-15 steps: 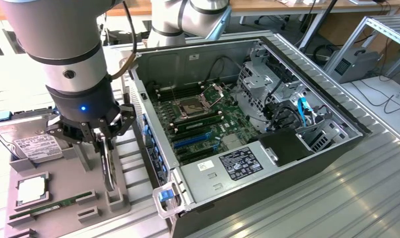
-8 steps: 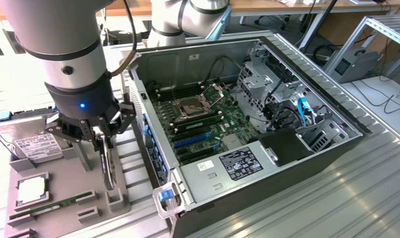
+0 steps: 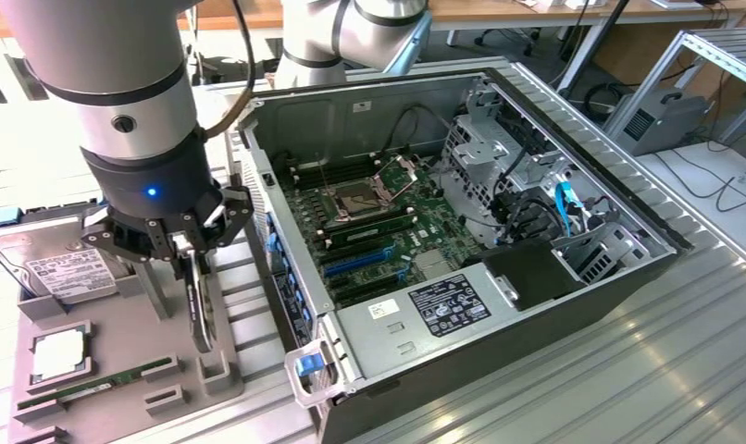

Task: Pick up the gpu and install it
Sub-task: 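Pick up the gpu and move the gpu toward the slot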

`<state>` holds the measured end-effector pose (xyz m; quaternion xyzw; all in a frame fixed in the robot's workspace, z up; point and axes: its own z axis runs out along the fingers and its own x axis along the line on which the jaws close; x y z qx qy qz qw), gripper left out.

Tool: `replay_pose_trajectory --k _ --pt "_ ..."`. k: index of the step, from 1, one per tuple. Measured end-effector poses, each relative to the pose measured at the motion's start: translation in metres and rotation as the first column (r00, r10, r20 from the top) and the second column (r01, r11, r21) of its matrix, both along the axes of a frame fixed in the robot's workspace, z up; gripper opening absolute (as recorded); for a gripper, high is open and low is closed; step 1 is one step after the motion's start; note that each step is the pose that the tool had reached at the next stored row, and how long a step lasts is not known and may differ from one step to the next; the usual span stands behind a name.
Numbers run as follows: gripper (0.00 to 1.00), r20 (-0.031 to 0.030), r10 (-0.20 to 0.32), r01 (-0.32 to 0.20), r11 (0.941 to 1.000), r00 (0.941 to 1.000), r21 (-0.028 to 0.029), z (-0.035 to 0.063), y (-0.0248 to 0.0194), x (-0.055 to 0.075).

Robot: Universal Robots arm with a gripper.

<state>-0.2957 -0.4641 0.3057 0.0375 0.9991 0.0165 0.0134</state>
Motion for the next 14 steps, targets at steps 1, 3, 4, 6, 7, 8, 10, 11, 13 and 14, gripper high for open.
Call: replay_pose_trajectory --k 1,3,4,6,7,8,10,11,13,14 --pt "0.27 0.0 0.0 0.0 1.0 1.0 0.0 0.0006 0.0 0.0" --pt "0.27 0.0 0.0 0.0 1.0 1.0 0.0 0.0019 0.0 0.0" --pt "0.27 0.0 0.0 0.0 1.0 1.0 0.0 0.0024 0.0 0.0" --pt "0.27 0.0 0.0 0.0 1.0 1.0 0.0 0.0036 0.0 0.0" --pt "0.27 0.0 0.0 0.0 1.0 1.0 0.0 0.0042 0.0 0.0" --pt "0.27 0.0 0.0 0.0 1.0 1.0 0.0 0.0047 0.0 0.0" --pt "0.27 0.0 0.0 0.0 1.0 1.0 0.0 0.0056 0.0 0.0" --pt "0.27 -0.0001 0.0 0.0 1.0 1.0 0.0 0.0061 0.0 0.0" --pt "0.27 -0.0001 0.0 0.0 1.0 1.0 0.0 0.0076 0.0 0.0" --pt "0.27 -0.0001 0.0 0.0 1.0 1.0 -0.0001 0.0084 0.0 0.0"
